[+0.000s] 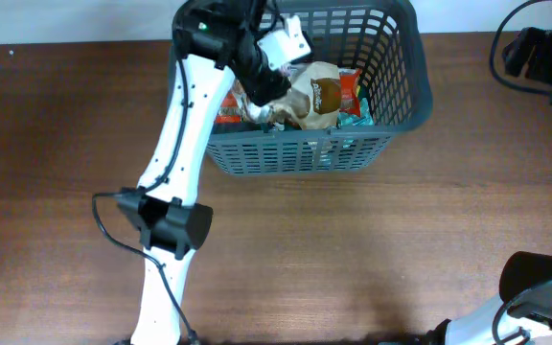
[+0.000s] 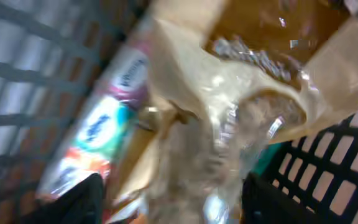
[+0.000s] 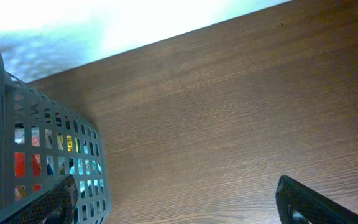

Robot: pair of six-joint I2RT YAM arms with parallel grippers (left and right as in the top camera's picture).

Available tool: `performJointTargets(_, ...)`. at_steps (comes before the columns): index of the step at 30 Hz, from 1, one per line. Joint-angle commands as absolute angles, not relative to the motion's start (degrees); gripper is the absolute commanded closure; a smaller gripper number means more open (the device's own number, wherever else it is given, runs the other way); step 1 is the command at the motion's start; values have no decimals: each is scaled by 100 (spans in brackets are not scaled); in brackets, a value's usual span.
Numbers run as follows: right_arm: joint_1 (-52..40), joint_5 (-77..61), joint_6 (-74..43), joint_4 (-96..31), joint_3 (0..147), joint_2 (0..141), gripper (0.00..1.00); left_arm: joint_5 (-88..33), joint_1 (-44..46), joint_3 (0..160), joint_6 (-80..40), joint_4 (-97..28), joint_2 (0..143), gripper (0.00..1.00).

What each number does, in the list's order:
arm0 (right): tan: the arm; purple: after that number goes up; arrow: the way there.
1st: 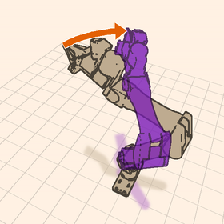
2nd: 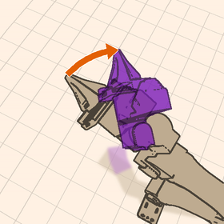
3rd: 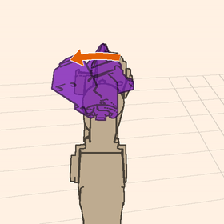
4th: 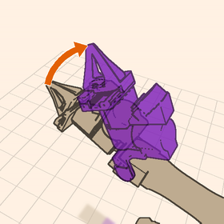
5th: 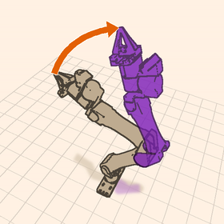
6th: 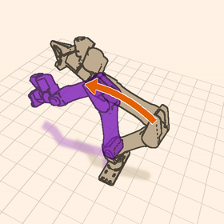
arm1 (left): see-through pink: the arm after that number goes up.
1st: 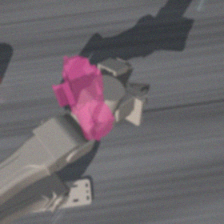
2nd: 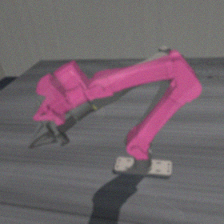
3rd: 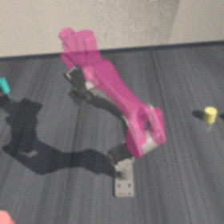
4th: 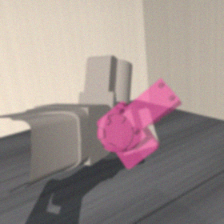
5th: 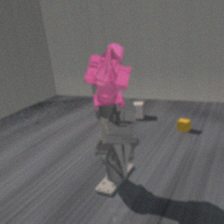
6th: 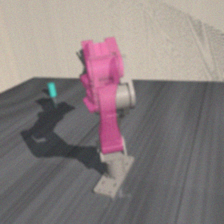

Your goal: Pack container

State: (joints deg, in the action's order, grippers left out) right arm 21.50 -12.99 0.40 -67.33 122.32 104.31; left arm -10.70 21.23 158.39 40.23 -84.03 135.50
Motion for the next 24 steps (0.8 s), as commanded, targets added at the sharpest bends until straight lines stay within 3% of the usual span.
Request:
performJointTargets(1,2141,-1328,34,-6731,12217,10453,1,-270,2121,16494,3487,-8569,12558,28)
performJointTargets(4,2141,-1328,34,-6731,12217,10453,1,475,2121,16706,3376,-8670,12068,21)
performJointTargets(11,2141,-1328,34,-6731,12217,10453,1,1474,1868,16715,3116,-8884,11316,16)
performJointTargets(14,2141,-1328,34,-6731,12217,10453,1,1492,1557,16713,2768,-8967,11135,2)
performJointTargets(20,2141,-1332,32,-6731,12217,10453,1,989,998,16713,2641,-8877,10967,1)
performJointTargets(24,2141,-1330,34,-6724,12217,10453,1,1516,784,16665,2639,-8858,10967,0)
